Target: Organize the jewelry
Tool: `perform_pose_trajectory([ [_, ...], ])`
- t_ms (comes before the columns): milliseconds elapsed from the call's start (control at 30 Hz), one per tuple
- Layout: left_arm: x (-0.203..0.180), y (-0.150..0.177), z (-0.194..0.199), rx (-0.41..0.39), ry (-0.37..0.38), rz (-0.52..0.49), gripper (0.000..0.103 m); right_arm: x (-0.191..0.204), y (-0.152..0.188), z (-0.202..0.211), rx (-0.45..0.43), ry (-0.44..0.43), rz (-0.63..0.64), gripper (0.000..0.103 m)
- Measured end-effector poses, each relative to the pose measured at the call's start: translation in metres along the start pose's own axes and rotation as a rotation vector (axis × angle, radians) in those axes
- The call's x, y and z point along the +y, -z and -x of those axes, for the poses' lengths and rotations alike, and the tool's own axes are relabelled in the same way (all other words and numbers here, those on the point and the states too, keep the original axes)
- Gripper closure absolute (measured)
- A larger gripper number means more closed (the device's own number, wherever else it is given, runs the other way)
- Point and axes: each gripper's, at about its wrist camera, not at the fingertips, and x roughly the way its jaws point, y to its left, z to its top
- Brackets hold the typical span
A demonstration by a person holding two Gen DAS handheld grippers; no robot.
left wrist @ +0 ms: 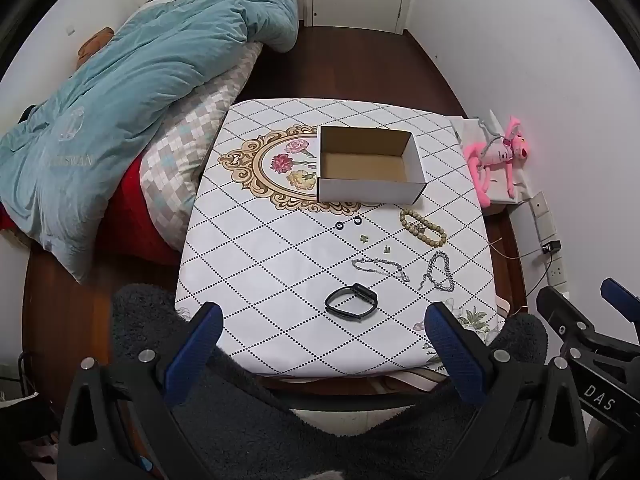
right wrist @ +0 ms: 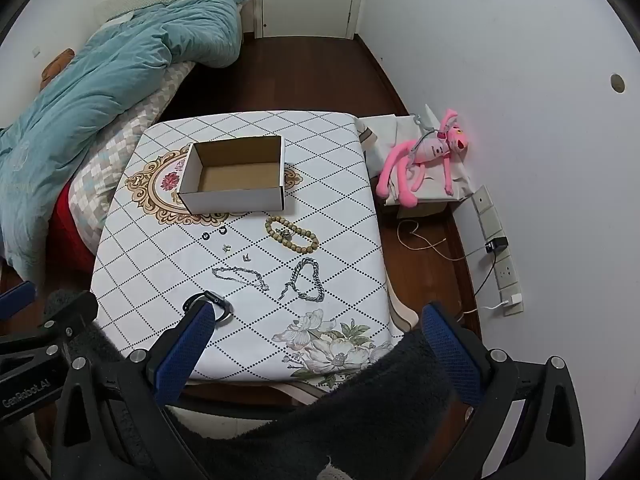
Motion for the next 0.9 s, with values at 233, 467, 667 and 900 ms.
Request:
perform_pose_trajectory([
  [233,0.000,0.000,0.000,-0.005,-0.004,-0.002,0.000,0.000,0.000,0.002,-0.008,0.005,0.000,0.000],
  [467,0.004,-0.004,0.007,-0.009,-0.012,-0.004,0.000,0.001,0.002,0.002,-0.012,0.003,0.000,0.000],
  [667,0.008,-0.003,0.008,-0.014,-0.014,-0.004,0.000,0.001,-0.002,0.005,-0.012,0.000,-0.003,0.000],
  [900,0.011,-0.001,0.007,-0.012,-0.018,0.000,0.000,0.005,0.000,0.003,-0.003,-0.006,0.002,0.000],
])
